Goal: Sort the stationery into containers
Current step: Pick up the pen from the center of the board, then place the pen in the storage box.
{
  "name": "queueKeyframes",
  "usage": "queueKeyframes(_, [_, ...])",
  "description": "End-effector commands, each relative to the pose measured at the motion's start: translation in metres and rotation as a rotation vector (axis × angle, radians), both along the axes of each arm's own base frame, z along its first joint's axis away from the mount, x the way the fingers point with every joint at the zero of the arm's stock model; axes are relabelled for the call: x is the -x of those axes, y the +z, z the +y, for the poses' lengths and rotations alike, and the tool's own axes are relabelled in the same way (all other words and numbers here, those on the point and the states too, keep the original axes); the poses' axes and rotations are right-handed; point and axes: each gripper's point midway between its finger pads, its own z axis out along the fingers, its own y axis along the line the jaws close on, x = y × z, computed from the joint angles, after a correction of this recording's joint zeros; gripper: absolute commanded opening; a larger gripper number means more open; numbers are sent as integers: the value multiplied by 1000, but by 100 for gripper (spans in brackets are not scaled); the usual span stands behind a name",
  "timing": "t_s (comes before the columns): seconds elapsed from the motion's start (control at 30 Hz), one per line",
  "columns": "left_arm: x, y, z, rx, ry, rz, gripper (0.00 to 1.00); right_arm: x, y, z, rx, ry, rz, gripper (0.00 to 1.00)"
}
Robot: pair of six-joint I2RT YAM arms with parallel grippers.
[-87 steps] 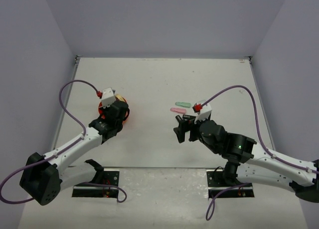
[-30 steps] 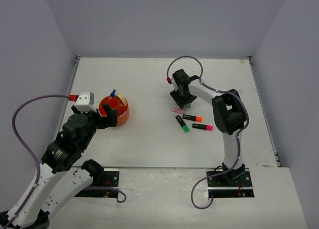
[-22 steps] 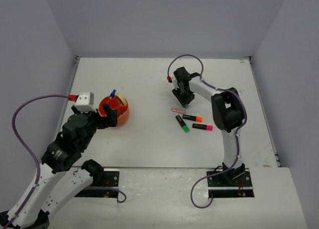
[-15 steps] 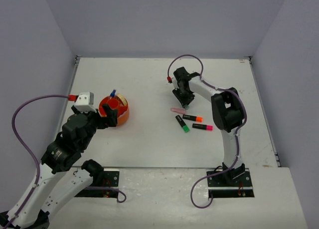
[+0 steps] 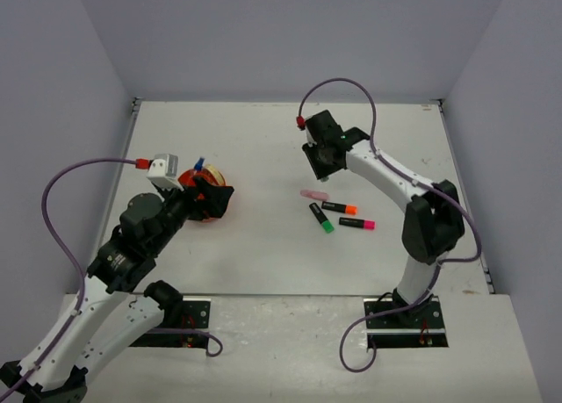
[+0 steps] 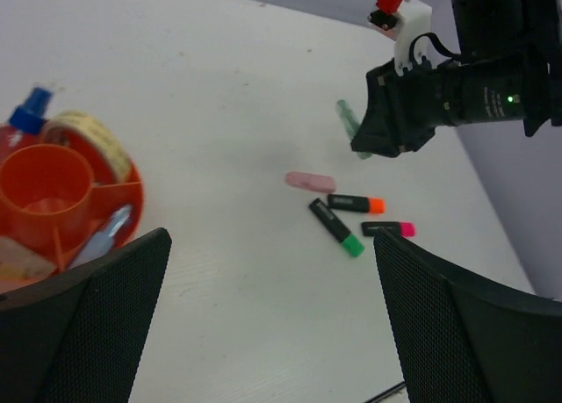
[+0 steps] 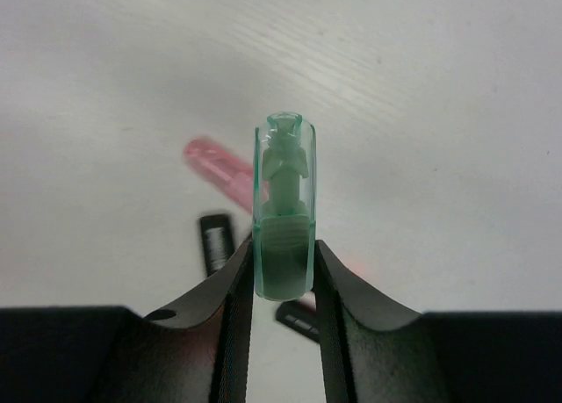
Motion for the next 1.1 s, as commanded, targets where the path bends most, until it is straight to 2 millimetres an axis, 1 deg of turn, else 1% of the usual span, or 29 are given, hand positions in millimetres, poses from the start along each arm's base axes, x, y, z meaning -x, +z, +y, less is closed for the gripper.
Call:
queueKeyframes(0.0, [5, 51, -55, 328, -224, -119, 100, 66, 83, 81, -277, 180, -149, 0])
queueKeyframes(0.03, [4, 52, -66, 368, -272, -118, 100, 89, 95, 95, -337, 231, -156, 0])
queueKeyframes(0.07, [1, 54, -73, 389, -293, -116, 100, 103, 100, 103, -365, 259, -159, 0])
queueKeyframes(0.1, [0, 57, -78, 402, -315, -120, 100, 116, 111, 112, -397, 286, -173, 0])
queueKeyframes(0.13, [-3, 58, -83, 410, -328, -115, 100, 126, 119, 118, -421, 299, -185, 0])
queueKeyframes(0.17, [-6, 55, -86, 413, -330, -103, 100, 130, 124, 120, -436, 300, -194, 0])
queueKeyframes(0.2, [-8, 53, -88, 415, -328, -93, 100, 137, 129, 123, -448, 317, -200, 0])
queueKeyframes(0.27, [-12, 50, -88, 424, -316, -92, 98, 153, 144, 132, -500, 348, -211, 0])
queueKeyframes(0.33, [-14, 47, -89, 430, -309, -87, 94, 167, 157, 140, -533, 388, -217, 0])
queueKeyframes(0.4, [-14, 45, -90, 436, -315, -86, 86, 178, 164, 147, -545, 417, -224, 0])
queueKeyframes(0.47, [-15, 41, -92, 437, -317, -77, 78, 180, 169, 151, -553, 420, -237, 0])
queueKeyframes(0.53, [-15, 37, -93, 433, -324, -64, 64, 185, 172, 155, -563, 428, -237, 0])
queueKeyframes(0.63, [-14, 33, -97, 429, -346, -48, 50, 185, 176, 158, -573, 425, -247, 0])
queueKeyframes(0.8, [-7, 29, -108, 425, -417, -14, 47, 174, 186, 156, -564, 382, -293, 0])
queueKeyframes(0.9, [-4, 30, -109, 425, -434, -13, 52, 169, 190, 153, -545, 364, -318, 0])
queueKeyframes(0.97, [-2, 33, -108, 426, -438, -22, 51, 165, 191, 152, -527, 355, -328, 0])
queueKeyframes(1.0, [0, 36, -107, 425, -443, -31, 41, 163, 192, 151, -516, 350, -337, 0])
queueKeyframes(1.03, [1, 38, -107, 422, -444, -35, 26, 161, 193, 152, -513, 346, -342, 0])
queueKeyframes(1.07, [1, 39, -106, 418, -444, -35, 17, 161, 193, 152, -512, 350, -342, 0])
